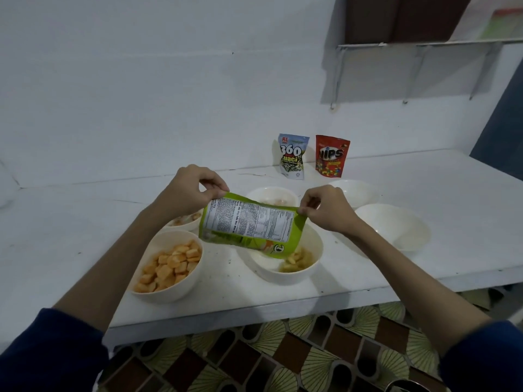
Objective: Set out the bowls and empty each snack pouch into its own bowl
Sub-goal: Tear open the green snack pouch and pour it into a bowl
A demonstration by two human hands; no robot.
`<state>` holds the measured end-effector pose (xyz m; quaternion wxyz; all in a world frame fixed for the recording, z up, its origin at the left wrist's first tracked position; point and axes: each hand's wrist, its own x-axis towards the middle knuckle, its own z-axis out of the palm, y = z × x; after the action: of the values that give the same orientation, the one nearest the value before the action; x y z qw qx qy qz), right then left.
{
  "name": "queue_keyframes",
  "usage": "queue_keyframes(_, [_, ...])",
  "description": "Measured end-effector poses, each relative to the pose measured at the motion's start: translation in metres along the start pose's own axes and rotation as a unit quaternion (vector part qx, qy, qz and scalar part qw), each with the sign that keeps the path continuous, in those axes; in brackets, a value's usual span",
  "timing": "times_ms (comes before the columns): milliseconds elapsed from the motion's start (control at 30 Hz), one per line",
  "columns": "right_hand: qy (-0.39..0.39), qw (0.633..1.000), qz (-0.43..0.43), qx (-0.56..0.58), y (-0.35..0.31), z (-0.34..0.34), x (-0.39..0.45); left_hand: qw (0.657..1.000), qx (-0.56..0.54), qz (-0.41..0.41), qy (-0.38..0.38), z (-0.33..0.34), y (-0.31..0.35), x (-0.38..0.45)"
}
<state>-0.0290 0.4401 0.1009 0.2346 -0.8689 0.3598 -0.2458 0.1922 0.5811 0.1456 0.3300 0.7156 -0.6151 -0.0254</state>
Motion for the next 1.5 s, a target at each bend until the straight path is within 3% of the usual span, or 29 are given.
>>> queue_keyframes(333, [0.008, 0.999, 0.039, -0.007, -0.009, -0.003, -0.003, 0.999, 0.012, -0.003, 0.033, -0.009, 0.007, 0.010])
queue_keyframes(833, [0.031, 1.000, 0.002, 0.002, -0.011, -0.004, 0.001, 0.998, 0.042, 0.007, 0.037, -0.026, 0.020, 0.021])
queue_keyframes(1000, [-0.080, 0.996, -0.019, 0.024, -0.023, -0.003, -0.002, 0.999, 0.027, 0.039, 0.019, -0.018, 0.039, 0.024])
queue_keyframes(1100, [-0.050, 0.996, -0.059, 0.040, -0.040, 0.005, 0.001, 0.996, 0.020, 0.092, -0.006, -0.003, 0.058, 0.030])
queue_keyframes(1167, [0.001, 0.996, -0.037, 0.078, -0.039, 0.010, 0.003, 0.995, -0.003, 0.103, -0.002, 0.001, 0.062, 0.034])
queue_keyframes(1267, [0.040, 0.971, 0.053, 0.230, -0.015, 0.009, 0.000, 0.995, -0.091, 0.024, 0.028, -0.001, 0.043, 0.032])
queue_keyframes(1400, [0.020, 0.942, 0.069, 0.329, 0.009, 0.005, -0.009, 0.962, -0.241, -0.116, -0.046, 0.017, 0.002, 0.016])
queue_keyframes(1500, [-0.023, 0.933, 0.056, 0.354, 0.009, 0.003, -0.008, 0.932, -0.336, -0.101, -0.096, 0.040, -0.004, 0.015])
